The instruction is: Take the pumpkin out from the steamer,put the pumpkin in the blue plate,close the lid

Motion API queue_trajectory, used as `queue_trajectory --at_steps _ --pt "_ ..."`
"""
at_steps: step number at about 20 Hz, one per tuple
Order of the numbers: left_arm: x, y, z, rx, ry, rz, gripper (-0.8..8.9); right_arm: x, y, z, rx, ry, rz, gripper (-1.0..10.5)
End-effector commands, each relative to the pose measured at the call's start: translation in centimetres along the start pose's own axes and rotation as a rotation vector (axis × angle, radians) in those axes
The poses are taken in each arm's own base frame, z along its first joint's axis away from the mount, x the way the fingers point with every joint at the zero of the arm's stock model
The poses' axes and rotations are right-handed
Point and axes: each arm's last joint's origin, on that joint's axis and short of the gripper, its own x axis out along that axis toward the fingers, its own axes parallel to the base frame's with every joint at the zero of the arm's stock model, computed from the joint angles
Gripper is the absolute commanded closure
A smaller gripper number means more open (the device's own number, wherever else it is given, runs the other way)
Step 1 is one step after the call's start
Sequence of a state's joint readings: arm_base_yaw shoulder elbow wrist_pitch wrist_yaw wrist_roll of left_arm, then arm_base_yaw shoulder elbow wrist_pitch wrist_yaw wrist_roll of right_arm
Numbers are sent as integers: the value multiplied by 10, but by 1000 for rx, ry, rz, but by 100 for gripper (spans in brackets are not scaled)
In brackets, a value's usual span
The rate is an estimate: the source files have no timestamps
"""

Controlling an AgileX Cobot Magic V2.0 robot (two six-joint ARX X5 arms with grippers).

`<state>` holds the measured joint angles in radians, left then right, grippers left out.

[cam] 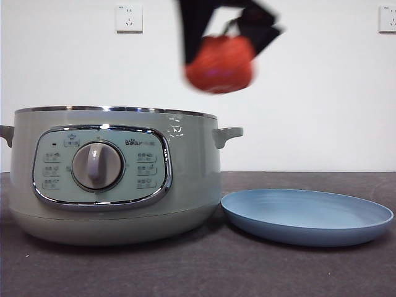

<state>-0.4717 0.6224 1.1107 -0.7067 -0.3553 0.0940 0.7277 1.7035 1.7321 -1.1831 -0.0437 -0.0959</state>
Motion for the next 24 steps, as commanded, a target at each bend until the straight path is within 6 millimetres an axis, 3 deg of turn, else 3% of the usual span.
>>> queue_trajectory --at_steps 1,4,7,11,15,17,20,24 --pt "-5 3 8 -16 -71 11 822 -24 -18 -22 169 76 -77 958" --pt "-5 3 8 -16 -71 11 822 -42 -37 -40 304 100 -230 958" --pt "-5 3 8 -16 -71 10 822 -42 -47 -57 412 108 -378 958" --pt "-5 3 8 -16 -71 9 822 -8 -49 -78 435 96 -481 957" --pt "-5 2 8 -18 -80 -14 822 42 -50 -93 442 43 -474 957" --pt "-5 2 8 -18 -80 -14 822 62 -49 -97 409 -15 -365 957" --pt "-5 2 8 -22 -80 -14 822 78 -46 -96 354 -99 -217 957" --pt "-5 2 8 -24 -80 -15 822 89 -52 -94 333 -81 -227 945"
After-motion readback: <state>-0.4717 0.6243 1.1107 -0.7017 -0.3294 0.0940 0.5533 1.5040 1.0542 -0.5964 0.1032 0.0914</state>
